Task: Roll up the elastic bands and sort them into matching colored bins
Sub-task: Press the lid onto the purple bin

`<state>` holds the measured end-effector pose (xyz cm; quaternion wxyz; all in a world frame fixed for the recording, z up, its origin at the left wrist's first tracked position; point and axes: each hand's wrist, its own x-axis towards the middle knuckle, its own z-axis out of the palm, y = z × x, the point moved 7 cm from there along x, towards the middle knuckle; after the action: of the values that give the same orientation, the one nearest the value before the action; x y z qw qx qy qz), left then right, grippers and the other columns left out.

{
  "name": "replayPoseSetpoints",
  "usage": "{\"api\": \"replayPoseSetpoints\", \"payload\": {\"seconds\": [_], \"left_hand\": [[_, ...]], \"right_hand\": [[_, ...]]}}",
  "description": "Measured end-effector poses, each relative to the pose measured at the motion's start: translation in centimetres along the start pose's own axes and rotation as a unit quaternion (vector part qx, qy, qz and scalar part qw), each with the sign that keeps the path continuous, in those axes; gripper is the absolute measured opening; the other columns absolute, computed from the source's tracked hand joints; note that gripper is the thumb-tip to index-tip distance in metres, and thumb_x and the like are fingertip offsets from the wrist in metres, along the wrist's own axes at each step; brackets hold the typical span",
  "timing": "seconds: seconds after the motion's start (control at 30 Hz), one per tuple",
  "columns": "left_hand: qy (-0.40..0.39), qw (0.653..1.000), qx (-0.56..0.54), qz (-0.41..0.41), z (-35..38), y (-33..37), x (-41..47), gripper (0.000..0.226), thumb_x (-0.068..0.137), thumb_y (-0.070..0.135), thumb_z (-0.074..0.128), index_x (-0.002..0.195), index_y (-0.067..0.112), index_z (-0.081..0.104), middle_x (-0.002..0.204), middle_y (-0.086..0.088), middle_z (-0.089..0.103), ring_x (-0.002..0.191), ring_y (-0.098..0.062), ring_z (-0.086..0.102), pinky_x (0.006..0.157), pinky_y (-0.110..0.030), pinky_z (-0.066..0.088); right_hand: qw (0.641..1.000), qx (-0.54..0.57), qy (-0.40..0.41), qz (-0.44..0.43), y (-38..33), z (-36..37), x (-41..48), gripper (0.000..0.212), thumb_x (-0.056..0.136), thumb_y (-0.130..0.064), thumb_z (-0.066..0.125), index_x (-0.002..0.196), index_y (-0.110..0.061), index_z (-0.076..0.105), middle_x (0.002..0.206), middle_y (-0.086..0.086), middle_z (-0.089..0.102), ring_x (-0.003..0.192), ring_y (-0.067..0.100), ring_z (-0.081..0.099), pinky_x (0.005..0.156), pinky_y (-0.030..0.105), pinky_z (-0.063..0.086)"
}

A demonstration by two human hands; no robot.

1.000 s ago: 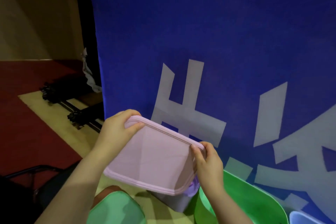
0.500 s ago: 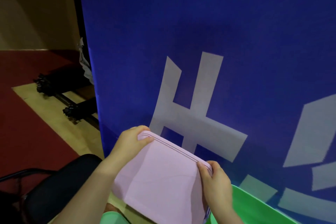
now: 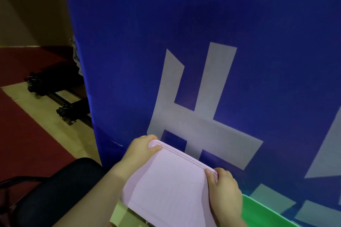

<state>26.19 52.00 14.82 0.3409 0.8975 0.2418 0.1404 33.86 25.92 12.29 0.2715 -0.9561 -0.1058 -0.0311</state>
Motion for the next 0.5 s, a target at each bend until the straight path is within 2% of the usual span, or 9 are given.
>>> {"api": "replayPoseSetpoints", "payload": {"seconds": [0.2,0.33,0.5], "left_hand": [[0.008,1.0,0.013,-0.018,1.5,-0.7,0.7,0.021,0.089,0.032,0.057,0.102,0.016,0.061,0.097,0.002,0.054,0.086,-0.015,0.054,0.071,-0.023,0.043],[0.004,0.999,0.023,-0.022,2.4,-1.4,0.9,0.019,0.088,0.033,0.055,0.096,0.017,0.062,0.093,0.002,0.053,0.08,-0.013,0.054,0.06,-0.015,0.039],[0.004,0.999,0.014,-0.035,2.9,-1.8,1.1,0.019,0.087,0.031,0.057,0.091,0.013,0.064,0.092,0.001,0.054,0.079,-0.015,0.054,0.061,-0.014,0.037]], "right_hand": [[1.0,0.017,-0.011,0.002,0.6,0.7,0.2,0.029,0.093,-0.045,0.041,0.1,-0.025,0.061,0.102,-0.003,0.061,0.092,0.02,0.055,0.08,0.034,0.044],[1.0,0.025,-0.005,0.008,0.9,1.0,0.3,0.026,0.093,-0.042,0.041,0.096,-0.026,0.062,0.102,-0.002,0.064,0.093,0.023,0.055,0.079,0.034,0.044],[0.998,0.054,-0.01,0.018,1.2,1.5,0.4,0.022,0.093,-0.037,0.044,0.098,-0.028,0.064,0.107,-0.001,0.064,0.093,0.026,0.055,0.083,0.034,0.044]]}}
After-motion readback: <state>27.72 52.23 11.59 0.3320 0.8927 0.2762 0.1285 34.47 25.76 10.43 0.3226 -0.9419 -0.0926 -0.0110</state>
